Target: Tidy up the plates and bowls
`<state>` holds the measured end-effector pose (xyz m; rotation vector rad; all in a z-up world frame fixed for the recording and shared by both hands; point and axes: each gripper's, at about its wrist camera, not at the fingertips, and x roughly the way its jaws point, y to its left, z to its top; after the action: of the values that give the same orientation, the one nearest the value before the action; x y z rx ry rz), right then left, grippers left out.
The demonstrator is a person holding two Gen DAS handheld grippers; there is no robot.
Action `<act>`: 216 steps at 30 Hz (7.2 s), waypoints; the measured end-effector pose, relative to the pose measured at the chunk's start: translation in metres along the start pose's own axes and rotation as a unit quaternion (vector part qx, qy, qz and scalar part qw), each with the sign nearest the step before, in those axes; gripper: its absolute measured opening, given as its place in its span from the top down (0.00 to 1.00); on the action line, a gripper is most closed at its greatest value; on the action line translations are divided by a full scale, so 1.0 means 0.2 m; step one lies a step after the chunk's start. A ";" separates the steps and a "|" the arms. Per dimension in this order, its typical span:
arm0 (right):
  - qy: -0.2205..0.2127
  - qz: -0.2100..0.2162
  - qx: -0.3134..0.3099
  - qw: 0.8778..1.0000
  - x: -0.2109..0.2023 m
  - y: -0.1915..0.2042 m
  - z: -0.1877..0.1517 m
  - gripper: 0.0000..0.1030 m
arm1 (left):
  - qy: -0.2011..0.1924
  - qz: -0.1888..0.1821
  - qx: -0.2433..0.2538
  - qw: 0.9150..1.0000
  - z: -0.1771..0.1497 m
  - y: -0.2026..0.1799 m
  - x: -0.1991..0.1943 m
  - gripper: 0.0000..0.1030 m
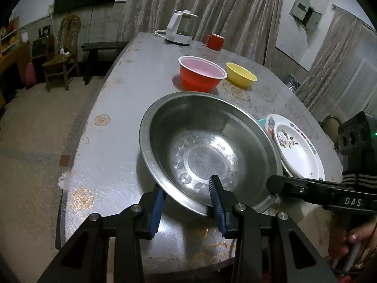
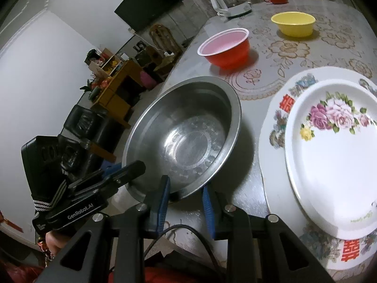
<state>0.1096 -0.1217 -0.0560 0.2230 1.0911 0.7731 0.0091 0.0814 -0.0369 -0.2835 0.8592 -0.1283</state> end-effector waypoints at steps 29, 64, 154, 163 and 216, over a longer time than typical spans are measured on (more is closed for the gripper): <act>-0.103 -0.064 -0.004 0.993 -0.43 -0.14 0.04 0.65 | -0.032 0.041 0.018 0.998 0.14 -0.03 -0.17 0.17; -0.097 -0.181 0.135 0.969 -0.26 -1.09 1.19 0.58 | -0.005 0.029 0.037 0.999 1.03 -0.58 0.54 0.07; -0.109 -0.085 -0.023 0.990 -0.38 -0.17 0.54 0.86 | 0.003 -0.038 0.083 0.996 0.66 -0.48 0.25 0.78; -0.093 -0.065 -0.032 0.993 -0.27 -0.02 0.39 0.85 | 0.007 -0.030 0.058 0.998 0.48 -0.33 0.16 0.77; 0.025 -0.092 0.003 0.995 0.06 0.07 0.20 0.74 | 0.036 0.036 0.078 0.996 0.19 -0.20 0.22 0.65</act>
<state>0.1399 -0.0955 -0.0393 0.1067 1.1442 0.6120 0.0662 0.0415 -0.0330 -0.1025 0.9239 -0.1369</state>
